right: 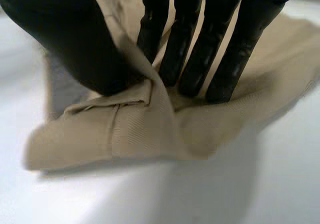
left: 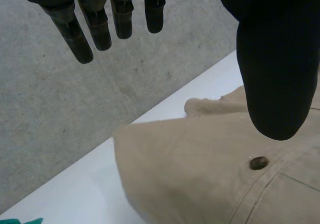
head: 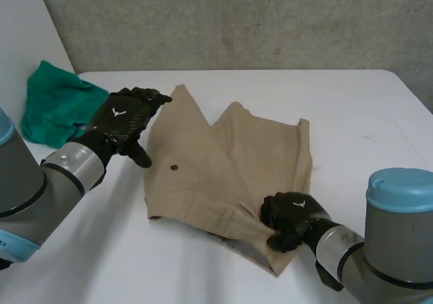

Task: Fold the laundry.

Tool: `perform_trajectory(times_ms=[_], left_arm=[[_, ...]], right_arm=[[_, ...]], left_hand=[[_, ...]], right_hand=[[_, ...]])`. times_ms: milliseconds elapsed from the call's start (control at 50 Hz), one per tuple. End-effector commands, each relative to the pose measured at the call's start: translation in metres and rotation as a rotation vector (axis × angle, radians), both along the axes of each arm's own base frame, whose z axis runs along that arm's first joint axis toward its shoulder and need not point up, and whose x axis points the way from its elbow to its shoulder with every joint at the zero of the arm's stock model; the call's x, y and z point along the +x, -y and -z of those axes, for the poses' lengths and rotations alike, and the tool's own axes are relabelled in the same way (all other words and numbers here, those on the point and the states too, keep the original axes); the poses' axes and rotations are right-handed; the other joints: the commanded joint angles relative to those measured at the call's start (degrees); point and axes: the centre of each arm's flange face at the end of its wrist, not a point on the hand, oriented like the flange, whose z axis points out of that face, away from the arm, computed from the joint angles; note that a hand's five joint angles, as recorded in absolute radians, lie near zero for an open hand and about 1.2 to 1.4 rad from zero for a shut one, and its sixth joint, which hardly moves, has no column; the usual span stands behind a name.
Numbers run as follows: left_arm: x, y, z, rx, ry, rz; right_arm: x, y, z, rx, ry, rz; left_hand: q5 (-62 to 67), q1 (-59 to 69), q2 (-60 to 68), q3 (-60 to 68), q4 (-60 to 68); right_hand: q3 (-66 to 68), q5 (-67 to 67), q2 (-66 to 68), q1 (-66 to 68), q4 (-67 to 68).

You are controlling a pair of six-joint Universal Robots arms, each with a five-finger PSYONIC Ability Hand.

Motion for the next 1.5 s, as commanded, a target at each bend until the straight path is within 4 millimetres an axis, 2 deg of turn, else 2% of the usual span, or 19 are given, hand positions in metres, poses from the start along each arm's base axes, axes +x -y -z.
perform_trajectory(times_ms=[20, 60, 80, 180, 300, 420, 440, 460, 480, 600, 660, 700, 740, 760, 900, 980, 1200, 1360, 1500], left_arm=[[0.0, -0.002, 0.001, 0.001, 0.0, 0.001], [0.001, -0.003, 0.0, 0.001, 0.0, 0.001], [0.001, -0.002, 0.0, 0.0, 0.0, 0.001], [0.001, -0.002, 0.0, 0.0, 0.0, -0.001], [0.001, -0.002, 0.0, -0.002, -0.001, 0.002], [0.0, -0.002, 0.0, -0.002, -0.001, 0.005], [0.0, -0.002, 0.0, -0.003, -0.001, 0.005], [0.0, -0.002, 0.0, -0.002, -0.001, 0.005], [-0.001, -0.002, 0.001, 0.001, 0.001, 0.008], [-0.007, 0.005, 0.003, -0.035, 0.005, 0.02], [-0.01, 0.015, 0.01, -0.037, 0.008, 0.019], [-0.012, 0.025, 0.013, -0.038, 0.007, 0.019], [-0.015, 0.032, 0.015, -0.041, 0.007, 0.02], [-0.016, 0.036, 0.016, -0.043, 0.006, 0.022], [-0.029, 0.074, 0.033, -0.066, 0.056, 0.029], [-0.033, 0.09, 0.045, -0.112, 0.142, 0.038], [-0.039, 0.123, 0.082, -0.133, 0.27, 0.048], [-0.04, 0.136, 0.092, -0.139, 0.27, 0.043], [-0.043, 0.145, 0.096, -0.157, 0.266, 0.037]], right_arm=[[0.002, 0.031, -0.024, -0.209, 0.0, 0.053], [-0.004, 0.047, -0.034, -0.268, -0.023, 0.076], [-0.015, 0.066, -0.043, -0.328, -0.061, 0.111], [-0.054, 0.12, -0.066, -0.503, -0.229, 0.196], [-0.06, 0.17, -0.077, -0.697, -0.449, 0.159], [-0.065, 0.213, -0.083, -0.77, -0.497, 0.191], [-0.064, 0.215, -0.082, -0.771, -0.495, 0.188], [-0.061, 0.217, -0.078, -0.761, -0.497, 0.175], [-0.061, 0.217, -0.078, -0.759, -0.498, 0.168], [-0.067, 0.21, -0.084, -0.707, -0.475, 0.194], [-0.066, 0.188, -0.091, -0.651, -0.42, 0.207], [-0.059, 0.158, -0.112, -0.63, -0.346, 0.205], [-0.055, 0.142, -0.12, -0.615, -0.306, 0.195], [-0.049, 0.124, -0.122, -0.577, -0.265, 0.18], [-0.016, 0.051, -0.092, -0.309, -0.159, 0.007], [0.0, 0.021, -0.074, -0.241, -0.131, -0.066], [0.015, 0.025, -0.02, -0.24, -0.134, -0.071], [0.015, 0.042, 0.0, -0.289, -0.213, -0.015], [0.017, 0.048, 0.011, -0.315, -0.259, -0.029]], left_hand=[[-0.93, 0.54, -0.43, -0.82, -0.38], [-1.1, 0.37, -0.6, -0.99, -0.54], [-1.1, 0.37, -0.6, -0.99, -0.54], [-1.1, 0.37, -0.6, -0.99, -0.54], [-1.27, 0.2, -0.77, -1.16, -0.71], [-1.27, 0.2, -0.77, -1.16, -0.71], [-1.27, 0.2, -0.77, -1.16, -0.71], [-1.27, 0.2, -0.77, -1.16, -0.71], [-1.27, 0.2, -0.77, -1.16, -0.71], [-0.76, 0.7, -0.26, -0.66, -0.21], [0.08, 1.54, 0.58, 0.18, 0.63], [1.08, 2.55, 1.58, 1.19, 1.63], [1.09, 2.55, 1.59, 1.19, 1.64], [1.09, 2.55, 1.59, 1.19, 1.64], [3.1, 4.57, 3.61, 3.21, 3.66], [3.95, 5.41, 4.45, 4.05, 4.5], [8.14, 9.61, 8.64, 8.25, 8.7], [18.4, 19.87, 18.9, 18.51, 18.96], [18.75, 20.22, 19.25, 18.86, 19.31]], right_hand=[[21.2, 20.59, 17.5, 31.25, 19.99], [21.2, 20.59, 17.5, 31.25, 19.99], [21.2, 20.59, 17.5, 31.25, 19.99], [21.2, 20.59, 17.5, 31.25, 19.99], [21.2, 20.59, 17.5, 31.25, 19.99], [20.1, 19.48, 16.39, 30.14, 18.89], [0.93, 0.32, -2.77, 10.98, -0.27], [-40.06, -40.67, -43.76, -30.01, -41.27], [-48.8, -49.41, -52.5, -38.75, -50.01], [-48.8, -49.41, -52.5, -38.75, -50.01], [-48.8, -49.41, -52.5, -38.75, -50.01], [-48.8, -49.41, -52.5, -38.75, -50.01], [-48.8, -49.41, -52.5, -38.75, -50.01], [-48.8, -49.41, -52.5, -38.75, -50.01], [-48.8, -49.41, -52.5, -38.75, -50.01], [-48.22, -48.84, -51.93, -38.18, -49.43], [-35.12, -35.74, -38.83, -25.07, -36.33], [-29.04, -29.66, -32.75, -18.99, -30.25], [-18.82, -19.43, -22.53, -8.77, -20.03]])
